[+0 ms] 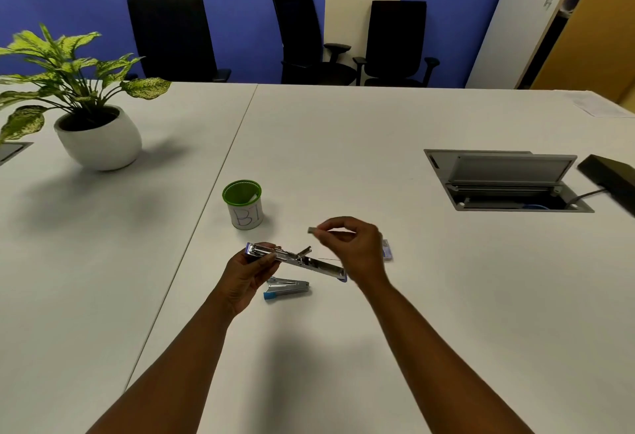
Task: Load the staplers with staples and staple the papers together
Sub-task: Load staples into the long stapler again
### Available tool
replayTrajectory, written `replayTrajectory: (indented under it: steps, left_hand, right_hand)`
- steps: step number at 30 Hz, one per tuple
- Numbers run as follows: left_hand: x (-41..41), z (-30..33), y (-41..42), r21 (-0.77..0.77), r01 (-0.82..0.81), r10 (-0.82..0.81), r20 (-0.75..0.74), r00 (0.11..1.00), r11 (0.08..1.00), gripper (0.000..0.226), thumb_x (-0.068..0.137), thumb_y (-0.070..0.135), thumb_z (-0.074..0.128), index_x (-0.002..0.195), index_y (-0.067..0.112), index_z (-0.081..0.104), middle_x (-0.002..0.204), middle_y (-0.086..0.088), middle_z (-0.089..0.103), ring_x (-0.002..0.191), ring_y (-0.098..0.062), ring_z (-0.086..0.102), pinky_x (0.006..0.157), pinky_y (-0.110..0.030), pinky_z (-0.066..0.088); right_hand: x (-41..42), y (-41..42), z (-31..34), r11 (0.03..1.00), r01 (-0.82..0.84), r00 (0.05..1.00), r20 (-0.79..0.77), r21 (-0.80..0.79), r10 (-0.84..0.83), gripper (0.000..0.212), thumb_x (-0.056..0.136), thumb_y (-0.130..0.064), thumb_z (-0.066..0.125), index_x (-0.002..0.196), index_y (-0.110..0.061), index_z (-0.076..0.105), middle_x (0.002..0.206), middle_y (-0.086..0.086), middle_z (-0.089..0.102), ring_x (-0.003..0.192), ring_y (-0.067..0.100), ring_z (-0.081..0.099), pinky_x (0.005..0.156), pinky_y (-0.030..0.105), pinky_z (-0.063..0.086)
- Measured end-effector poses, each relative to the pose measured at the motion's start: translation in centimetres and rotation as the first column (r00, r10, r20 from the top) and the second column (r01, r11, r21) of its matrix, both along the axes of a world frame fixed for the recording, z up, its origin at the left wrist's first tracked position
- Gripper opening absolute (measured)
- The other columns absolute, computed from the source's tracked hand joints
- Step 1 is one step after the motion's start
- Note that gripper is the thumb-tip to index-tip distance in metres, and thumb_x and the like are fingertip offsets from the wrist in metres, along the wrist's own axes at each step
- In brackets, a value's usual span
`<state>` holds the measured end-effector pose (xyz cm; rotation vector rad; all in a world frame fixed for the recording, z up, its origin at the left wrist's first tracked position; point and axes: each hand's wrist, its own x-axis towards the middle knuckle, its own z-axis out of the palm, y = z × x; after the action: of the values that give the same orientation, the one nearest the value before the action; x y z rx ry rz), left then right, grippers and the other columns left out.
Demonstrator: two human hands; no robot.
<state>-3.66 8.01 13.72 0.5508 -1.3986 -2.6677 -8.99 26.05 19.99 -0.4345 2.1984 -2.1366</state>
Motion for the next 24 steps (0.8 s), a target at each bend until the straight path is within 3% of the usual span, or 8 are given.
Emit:
replayTrajectory:
  steps: [3,6,9,14,20,24]
  left_hand:
    - [0.1,0.3,0.5,0.007,0.037,-0.037,-0.008,0.999,0.999,0.06,0.006,0.029,0.095,0.061,0.014,0.075,0.069,-0.004,0.074,0.066,-0.012,0.071,0.056,-0.017,0.056]
    - [0.3,0.3,0.8,0.022,0.044,-0.044,-0.008,0.999,0.999,0.073,0.006,0.028,0.095,0.071,0.009,0.07,0.067,-0.005,0.073,0.064,-0.013,0.071,0.055,-0.018,0.056]
    - [0.3,0.1,0.9,0.038,0.048,-0.048,-0.012,0.999,0.998,0.065,0.006,0.028,0.095,0.065,0.012,0.073,0.068,-0.005,0.073,0.064,-0.014,0.071,0.055,-0.017,0.056]
    - [0.2,0.2,1.1,0.032,0.072,-0.071,-0.011,0.997,0.997,0.059,0.006,0.03,0.095,0.06,0.016,0.075,0.068,-0.004,0.074,0.065,-0.013,0.071,0.054,-0.017,0.056]
    - [0.0,0.1,1.4,0.044,0.064,-0.064,0.009,0.998,0.997,0.089,0.006,0.029,0.095,0.085,0.005,0.06,0.07,-0.006,0.074,0.065,-0.015,0.072,0.054,-0.018,0.056]
    - [0.0,-0.2,1.5,0.061,0.059,-0.059,0.002,0.998,0.996,0.085,0.008,0.028,0.095,0.083,0.006,0.062,0.071,-0.006,0.074,0.066,-0.015,0.072,0.054,-0.018,0.056]
  right_hand:
    - [1.0,-1.4,-1.0,0.96,0.023,0.928,-0.362,0.28,0.083,0.004,0.073,-0.017,0.074,0.07,-0.015,0.072,0.074,-0.002,0.072,0.072,0.008,0.064,0.067,0.02,0.052]
    - [1.5,-2.2,-2.3,0.89,0.114,0.843,-0.517,0.441,0.148,0.004,0.071,-0.021,0.07,0.071,-0.02,0.073,0.073,-0.006,0.073,0.073,0.01,0.064,0.065,0.03,0.051]
    - [1.8,-2.4,-2.9,0.88,0.147,0.842,-0.524,0.451,0.128,0.006,0.07,-0.019,0.068,0.072,-0.019,0.073,0.073,-0.005,0.074,0.071,0.014,0.065,0.06,0.035,0.053]
    - [2.0,-2.1,-3.4,0.87,0.171,0.858,-0.504,0.463,0.099,0.014,0.074,-0.027,0.062,0.073,-0.02,0.073,0.073,-0.007,0.074,0.071,0.007,0.06,0.059,0.025,0.051]
    - [1.7,-1.7,-3.5,0.848,0.121,0.871,-0.465,0.516,0.158,0.008,0.075,-0.022,0.069,0.078,-0.016,0.075,0.08,-0.002,0.074,0.08,0.017,0.063,0.064,0.029,0.051]
    - [1.7,-1.6,-3.4,0.842,0.049,0.89,-0.405,0.537,0.207,0.014,0.079,-0.022,0.067,0.088,-0.014,0.074,0.09,0.002,0.072,0.084,0.018,0.063,0.07,0.033,0.055]
